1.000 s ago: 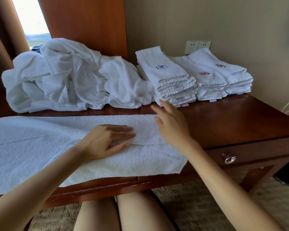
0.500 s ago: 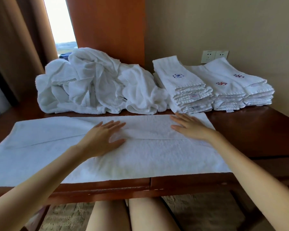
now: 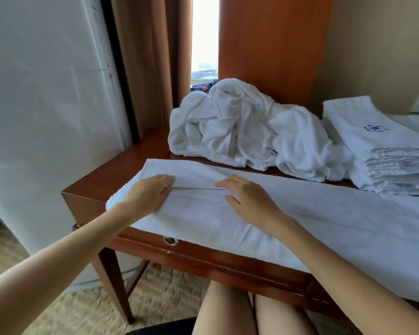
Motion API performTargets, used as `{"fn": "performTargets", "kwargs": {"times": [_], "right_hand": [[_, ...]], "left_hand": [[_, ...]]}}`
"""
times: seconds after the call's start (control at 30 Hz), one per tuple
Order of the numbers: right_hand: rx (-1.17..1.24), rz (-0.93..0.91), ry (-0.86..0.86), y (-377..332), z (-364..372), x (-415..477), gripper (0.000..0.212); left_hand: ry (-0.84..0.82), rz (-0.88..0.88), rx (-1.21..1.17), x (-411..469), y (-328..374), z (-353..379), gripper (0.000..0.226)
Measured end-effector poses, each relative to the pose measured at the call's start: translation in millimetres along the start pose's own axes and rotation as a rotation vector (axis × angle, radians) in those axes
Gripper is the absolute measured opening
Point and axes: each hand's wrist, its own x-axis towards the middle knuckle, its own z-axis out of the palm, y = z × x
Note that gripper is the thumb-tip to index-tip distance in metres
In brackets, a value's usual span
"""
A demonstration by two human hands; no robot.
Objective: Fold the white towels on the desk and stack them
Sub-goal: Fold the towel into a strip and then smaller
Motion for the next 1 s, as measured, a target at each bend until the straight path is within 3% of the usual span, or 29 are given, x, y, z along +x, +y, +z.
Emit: {"fn": "performTargets", "kwargs": {"times": [0.07, 0.23, 0.3, 0.4, 0.47, 0.57, 0.73, 0.87, 1.0], "right_hand": [[-0.004, 0.039, -0.059, 0, 8, 11, 0.04], [-0.13, 0.088, -0.033, 15, 14, 25, 0.043], [-0.189, 0.063, 0.015, 17, 16, 24, 0.045], [-0.239, -0.027, 0.13, 17, 18, 19, 0.042], [-0.247, -0.081, 0.143, 15, 20, 18, 0.036], [-0.242, -0.132, 0.054, 12, 23, 19, 0.031], [-0.173, -0.135, -0.019, 14, 23, 16, 0.034], [-0.015, -0.078, -0.215, 17, 22, 17, 0.04], [0.064, -0.049, -0.277, 18, 19, 27, 0.038]], "left_hand": [[0.013, 0.056, 0.1, 6, -5, 2, 0.038], [0.088, 0.012, 0.049, 14, -5, -2, 0.048], [0.163, -0.017, -0.015, 13, -13, -11, 0.051], [0.282, -0.067, -0.07, 8, -29, -21, 0.038], [0.256, -0.073, -0.044, 2, -36, -20, 0.037], [0.111, -0.129, -0.001, -6, -41, -12, 0.047], [0.131, -0.215, -0.013, -9, -47, -8, 0.051], [-0.012, -0.234, 0.065, -6, -45, -8, 0.048], [0.074, -0.208, -0.037, 3, -37, -12, 0.053]]}}
